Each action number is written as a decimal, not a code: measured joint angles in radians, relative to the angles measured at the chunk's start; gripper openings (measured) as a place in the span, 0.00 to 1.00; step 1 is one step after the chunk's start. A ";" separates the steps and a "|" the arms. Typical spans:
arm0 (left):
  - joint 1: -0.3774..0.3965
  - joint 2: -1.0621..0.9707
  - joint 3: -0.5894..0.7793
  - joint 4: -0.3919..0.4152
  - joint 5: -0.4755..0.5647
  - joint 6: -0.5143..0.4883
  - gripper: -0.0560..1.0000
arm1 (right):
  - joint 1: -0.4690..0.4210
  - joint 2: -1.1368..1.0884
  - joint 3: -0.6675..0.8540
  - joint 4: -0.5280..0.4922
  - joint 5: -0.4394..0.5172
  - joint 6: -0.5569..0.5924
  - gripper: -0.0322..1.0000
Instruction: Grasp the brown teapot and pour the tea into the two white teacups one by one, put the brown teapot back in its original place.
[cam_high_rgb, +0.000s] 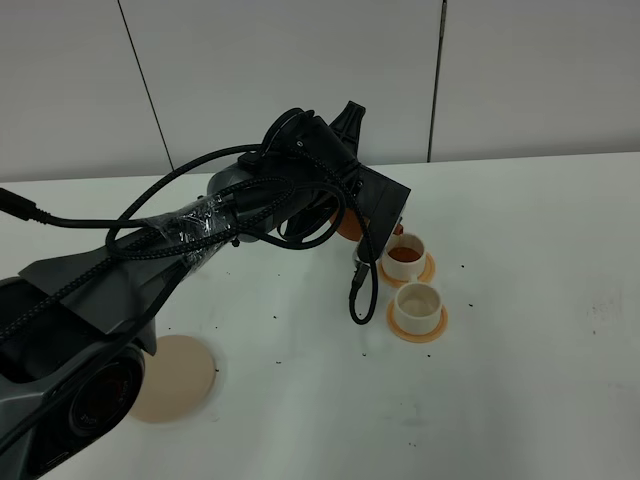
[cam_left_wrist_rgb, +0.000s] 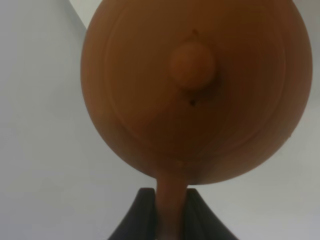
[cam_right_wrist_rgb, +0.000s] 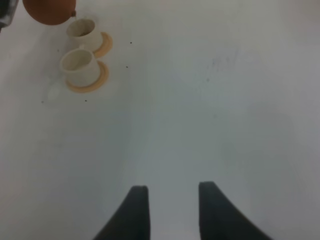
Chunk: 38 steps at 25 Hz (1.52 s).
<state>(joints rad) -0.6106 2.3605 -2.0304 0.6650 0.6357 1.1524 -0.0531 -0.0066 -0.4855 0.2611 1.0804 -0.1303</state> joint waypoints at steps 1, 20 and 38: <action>0.000 0.000 0.000 0.000 0.000 0.000 0.21 | 0.000 0.000 0.000 0.000 0.000 0.000 0.26; 0.000 0.000 0.000 0.000 -0.011 0.012 0.21 | 0.000 0.000 0.000 0.000 0.000 0.000 0.26; 0.000 0.000 0.000 0.000 -0.017 0.056 0.21 | 0.000 0.000 0.000 0.000 0.000 0.000 0.27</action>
<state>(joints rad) -0.6106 2.3605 -2.0304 0.6650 0.6191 1.2083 -0.0531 -0.0066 -0.4855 0.2611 1.0804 -0.1303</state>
